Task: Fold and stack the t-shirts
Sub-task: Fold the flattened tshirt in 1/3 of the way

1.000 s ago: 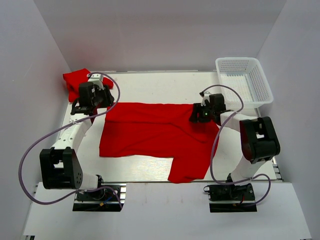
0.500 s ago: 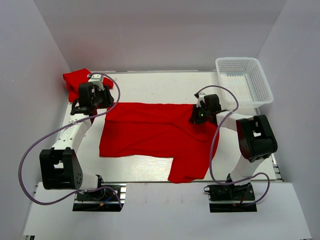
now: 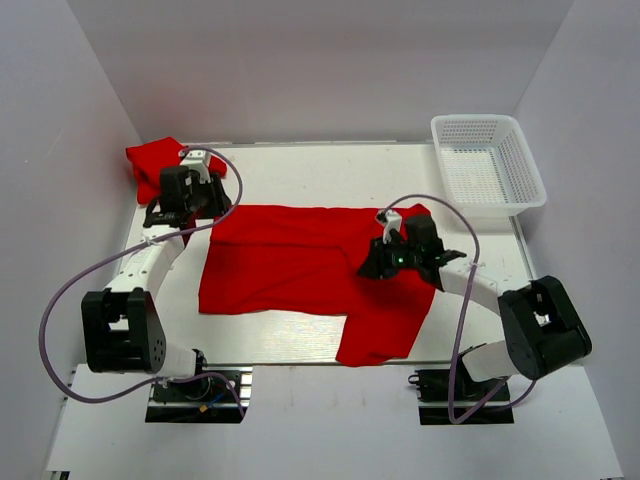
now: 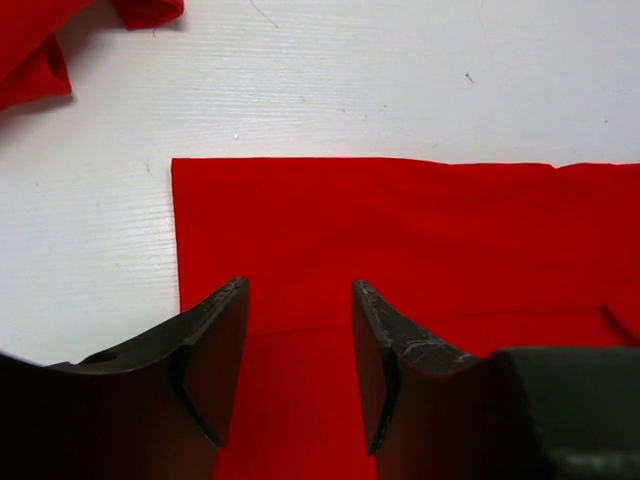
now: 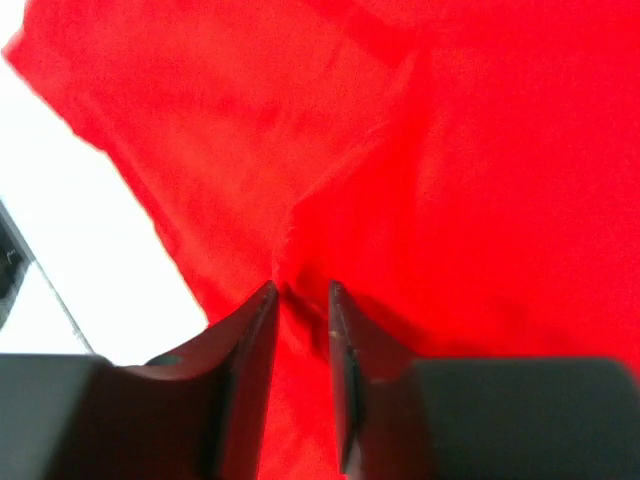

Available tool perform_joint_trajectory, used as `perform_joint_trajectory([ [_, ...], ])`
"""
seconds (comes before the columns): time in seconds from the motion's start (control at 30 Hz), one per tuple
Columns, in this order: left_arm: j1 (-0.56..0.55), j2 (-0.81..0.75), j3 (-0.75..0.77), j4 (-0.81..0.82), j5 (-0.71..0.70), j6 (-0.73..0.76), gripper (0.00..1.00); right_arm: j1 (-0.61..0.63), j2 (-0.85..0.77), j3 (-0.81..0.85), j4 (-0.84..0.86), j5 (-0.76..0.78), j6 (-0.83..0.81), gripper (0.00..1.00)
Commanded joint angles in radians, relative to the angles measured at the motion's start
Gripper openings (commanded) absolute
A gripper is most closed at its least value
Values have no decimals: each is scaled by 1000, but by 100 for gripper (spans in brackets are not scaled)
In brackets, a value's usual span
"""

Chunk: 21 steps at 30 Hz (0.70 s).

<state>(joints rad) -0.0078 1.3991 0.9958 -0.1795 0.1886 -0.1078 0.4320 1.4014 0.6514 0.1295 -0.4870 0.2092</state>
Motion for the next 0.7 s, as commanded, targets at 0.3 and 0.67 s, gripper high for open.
perform_joint_trajectory([
  [0.3, -3, 67, 15, 9, 70, 2, 56, 37, -183, 88, -226, 276, 41, 76],
  [0.67, -12, 227, 15, 113, 46, -116, 0, -44, 134, 346, -258, 671, 19, 0],
])
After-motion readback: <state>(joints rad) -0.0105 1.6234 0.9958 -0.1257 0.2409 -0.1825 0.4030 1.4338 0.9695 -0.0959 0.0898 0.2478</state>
